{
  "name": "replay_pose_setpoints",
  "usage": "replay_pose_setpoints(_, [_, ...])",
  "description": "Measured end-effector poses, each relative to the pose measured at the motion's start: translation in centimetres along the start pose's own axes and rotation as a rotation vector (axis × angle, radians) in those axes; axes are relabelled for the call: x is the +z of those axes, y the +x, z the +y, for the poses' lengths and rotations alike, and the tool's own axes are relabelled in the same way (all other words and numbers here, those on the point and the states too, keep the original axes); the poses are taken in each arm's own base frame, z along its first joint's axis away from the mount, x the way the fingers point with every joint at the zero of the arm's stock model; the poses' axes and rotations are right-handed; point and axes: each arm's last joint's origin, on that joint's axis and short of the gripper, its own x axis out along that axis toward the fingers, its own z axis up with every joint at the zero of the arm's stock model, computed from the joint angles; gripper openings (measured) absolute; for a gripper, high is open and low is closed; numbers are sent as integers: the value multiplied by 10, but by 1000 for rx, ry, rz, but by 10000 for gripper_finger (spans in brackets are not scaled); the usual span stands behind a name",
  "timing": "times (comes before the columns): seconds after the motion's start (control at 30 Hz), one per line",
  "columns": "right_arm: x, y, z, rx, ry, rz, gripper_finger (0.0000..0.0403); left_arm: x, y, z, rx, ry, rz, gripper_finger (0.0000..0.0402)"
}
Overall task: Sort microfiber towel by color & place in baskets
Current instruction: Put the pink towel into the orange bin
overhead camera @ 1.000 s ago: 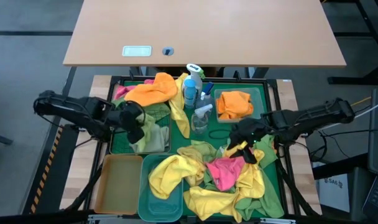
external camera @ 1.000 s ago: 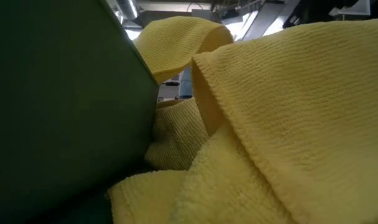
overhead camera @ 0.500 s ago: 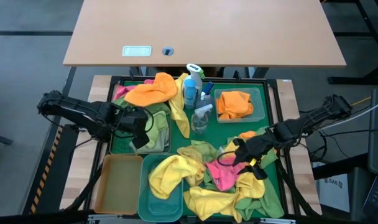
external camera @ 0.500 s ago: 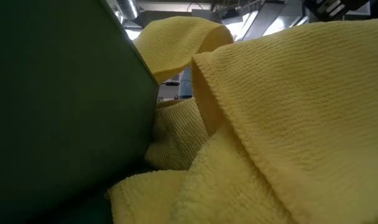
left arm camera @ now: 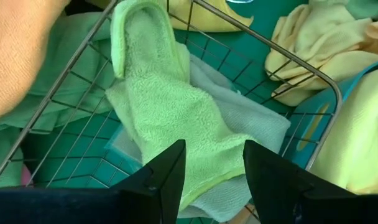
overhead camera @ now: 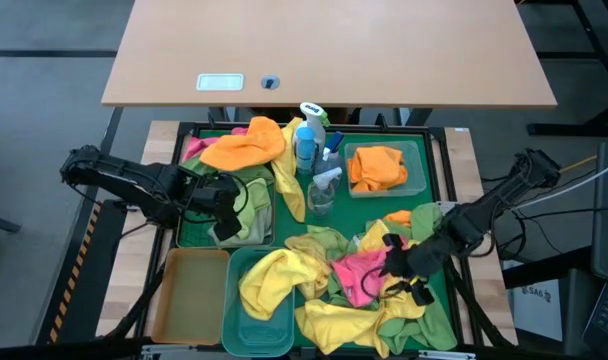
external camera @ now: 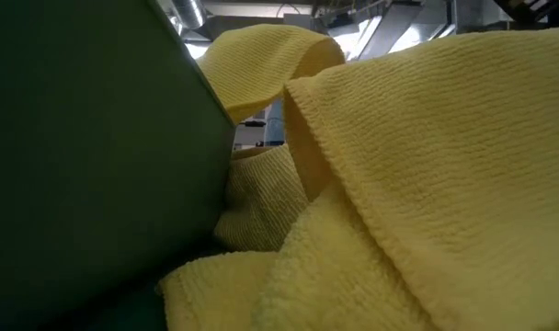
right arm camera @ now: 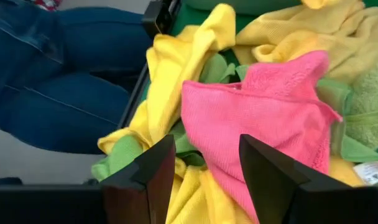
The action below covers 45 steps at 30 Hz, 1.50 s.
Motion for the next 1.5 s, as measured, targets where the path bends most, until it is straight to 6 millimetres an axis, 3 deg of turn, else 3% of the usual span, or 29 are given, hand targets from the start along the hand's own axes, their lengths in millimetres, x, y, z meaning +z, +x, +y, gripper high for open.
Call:
replay_pose_setpoints(0.2, [-6,27,11,-28,-40,70,179,0,0,0,0,-1,-1,155])
replay_pose_setpoints(0.43, [-13,58,9,-140,-72,147,179,1,0,-1,-6,-3,-6,155])
replay_pose_setpoints(0.67, [-17,73,7,-170,-100,196,152,1,0,-1,-11,-5,-11,155])
replay_pose_setpoints(0.97, [-17,72,6,-181,-104,196,10,11,-1,-11,-112,-48,-105,155])
replay_pose_setpoints(1.2, [6,51,11,-186,-140,156,22,18,-4,-21,-250,-12,-157,155])
replay_pose_setpoints(1.5, [51,14,3,-319,-272,93,10,37,-19,-47,-403,112,-480,155])
